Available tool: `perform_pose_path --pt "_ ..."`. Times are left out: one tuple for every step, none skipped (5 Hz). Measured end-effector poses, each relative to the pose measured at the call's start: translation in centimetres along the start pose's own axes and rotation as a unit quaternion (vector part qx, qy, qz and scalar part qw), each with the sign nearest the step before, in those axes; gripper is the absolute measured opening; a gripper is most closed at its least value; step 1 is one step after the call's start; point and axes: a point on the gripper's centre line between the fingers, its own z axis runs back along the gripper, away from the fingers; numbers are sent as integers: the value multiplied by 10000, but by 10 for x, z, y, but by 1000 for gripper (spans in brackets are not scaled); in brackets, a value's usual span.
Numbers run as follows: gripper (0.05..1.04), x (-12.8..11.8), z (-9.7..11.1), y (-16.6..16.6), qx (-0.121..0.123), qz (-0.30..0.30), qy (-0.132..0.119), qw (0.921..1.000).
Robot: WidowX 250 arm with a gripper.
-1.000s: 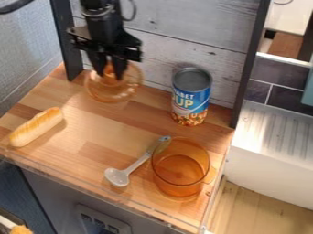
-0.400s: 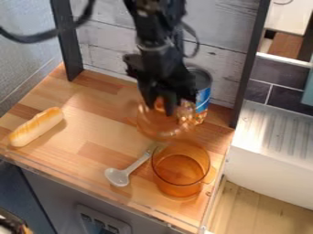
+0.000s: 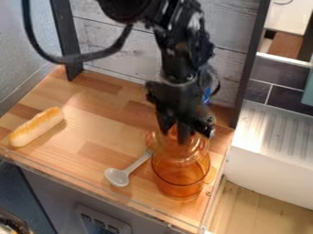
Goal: Moved the lid to the top of the pot
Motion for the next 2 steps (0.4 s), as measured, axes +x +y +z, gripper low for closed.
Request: perform_pose_path --pt "389 -6 -17 -5 99 -201 165 9996" --pt "389 -7 -22 -9 119 -309 188 9993"
